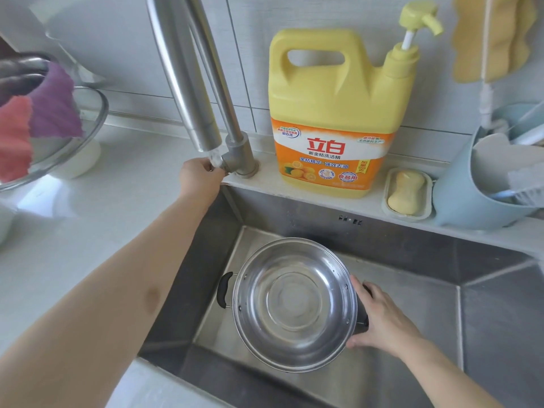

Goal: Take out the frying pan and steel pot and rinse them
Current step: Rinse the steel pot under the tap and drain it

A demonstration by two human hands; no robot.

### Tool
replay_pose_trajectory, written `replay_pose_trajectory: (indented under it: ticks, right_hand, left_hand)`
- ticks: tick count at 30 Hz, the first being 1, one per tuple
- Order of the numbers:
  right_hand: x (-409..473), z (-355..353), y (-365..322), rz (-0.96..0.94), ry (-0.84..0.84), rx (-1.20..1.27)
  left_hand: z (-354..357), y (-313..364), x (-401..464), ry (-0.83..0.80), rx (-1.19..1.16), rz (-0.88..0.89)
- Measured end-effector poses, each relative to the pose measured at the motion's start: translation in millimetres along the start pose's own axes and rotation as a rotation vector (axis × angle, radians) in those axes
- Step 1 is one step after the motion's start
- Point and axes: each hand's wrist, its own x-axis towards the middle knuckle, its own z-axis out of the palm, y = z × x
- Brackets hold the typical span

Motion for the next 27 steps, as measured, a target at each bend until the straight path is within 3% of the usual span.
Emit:
replay_pose_trajectory:
  ticks: [8, 11, 13, 14, 16, 18, 22, 27]
  right_hand:
    - [0.4, 0.4, 0.8, 0.002, -0.004, 0.001]
    - [0.2, -0.2, 1.1, 0.007, -0.008, 0.007]
    - [0.4, 0.1, 1.7, 0.003, -0.006, 0.014]
    - [0.8, 0.4, 2.1, 0.0, -0.006, 0.02]
    - [1.5, 0.9, 3.4, 0.001, -0.011, 0.034]
    - [2.5, 1.5, 4.7, 0.005, -0.017, 0.045]
    - [4.3, 1.4, 5.2, -0.004, -0.031, 0.105]
    - [9.3, 4.0, 5.6, -0.016, -0.075, 0.227]
  left_hand:
    - [4.6, -11.4, -4.3, 0.023, -0.192, 0.038]
    - [12.1, -41.1, -27.5, 0.003, -0.098, 0.009]
    - [17.1, -75.4, -55.9, -0.113, 0.061, 0.138]
    - [19.8, -94.9, -71.4, -0.245, 0.178, 0.177]
    - [28.2, -137.3, -89.8, -0.557, 0.438, 0.182]
    - [37.0, -168.7, -97.8, -0.727, 0.65, 0.16]
    - [46.6, -188.5, -99.4, -0.783, 0.827, 0.192]
    - [51.2, -194.1, -90.3, -0.863, 0.789, 0.236]
